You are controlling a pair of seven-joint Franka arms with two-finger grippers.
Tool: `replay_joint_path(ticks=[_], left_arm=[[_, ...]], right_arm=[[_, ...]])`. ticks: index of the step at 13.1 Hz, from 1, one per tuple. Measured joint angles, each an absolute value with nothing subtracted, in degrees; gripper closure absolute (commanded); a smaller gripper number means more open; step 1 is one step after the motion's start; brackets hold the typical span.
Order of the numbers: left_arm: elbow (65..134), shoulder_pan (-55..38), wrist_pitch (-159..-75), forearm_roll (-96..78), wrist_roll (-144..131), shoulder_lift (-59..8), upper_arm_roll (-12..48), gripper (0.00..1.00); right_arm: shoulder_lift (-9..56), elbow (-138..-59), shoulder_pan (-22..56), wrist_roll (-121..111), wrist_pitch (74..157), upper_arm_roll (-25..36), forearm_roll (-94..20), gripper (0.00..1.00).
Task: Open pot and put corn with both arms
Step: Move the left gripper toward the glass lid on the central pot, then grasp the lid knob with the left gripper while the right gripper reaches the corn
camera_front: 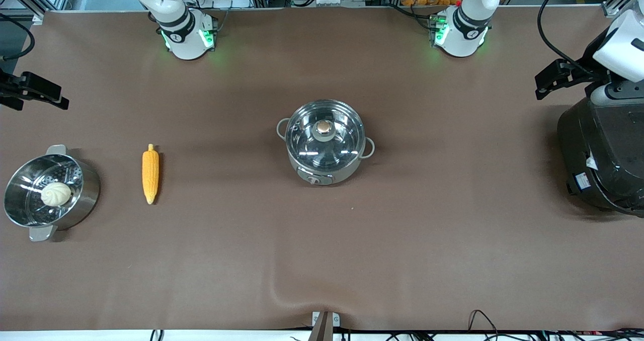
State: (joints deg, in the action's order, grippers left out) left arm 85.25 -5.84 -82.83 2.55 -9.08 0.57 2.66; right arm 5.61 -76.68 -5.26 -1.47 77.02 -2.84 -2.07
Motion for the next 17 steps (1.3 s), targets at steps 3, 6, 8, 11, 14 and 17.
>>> replay_joint_path(ticks=[3,6,8,11,14,17], left_arm=[[85.3,-5.9,-82.8,2.5,-9.1,0.6,2.7,0.0],[85.2,-5.9,-82.8,1.4,-9.1,0.6,2.7,0.0],[85.2,-5.9,-83.0,-0.4,-9.1,0.5,2.7,0.0],[85.3,-6.6,-84.1,-1.6,-9.2,-0.8,3.7,0.0],[84.8,-7.3,-86.0,-2.1,-13.5,-3.2,6.8,0.0],[82.3,-7.5,-86.6,-2.1,-16.7,-6.8,10.7,0.0]], right_arm=[[5.6,-76.7,-5.3,-1.5,77.0,-2.8,-2.1,0.0],[5.6,-76.7,-5.3,-1.5,77.0,-2.8,-2.1,0.0],[5.6,-76.7,-5.3,-1.5,77.0,-2.8,-2.1,0.0],[5.6,-76.7,-5.3,-1.5,77.0,-2.8,-2.1,0.0],[5.6,-76.7,-5.3,-1.5,77.0,-2.9,-2.1,0.0],[5.6,-76.8,-5.3,-1.5,76.9,-2.9,-1.9,0.0]])
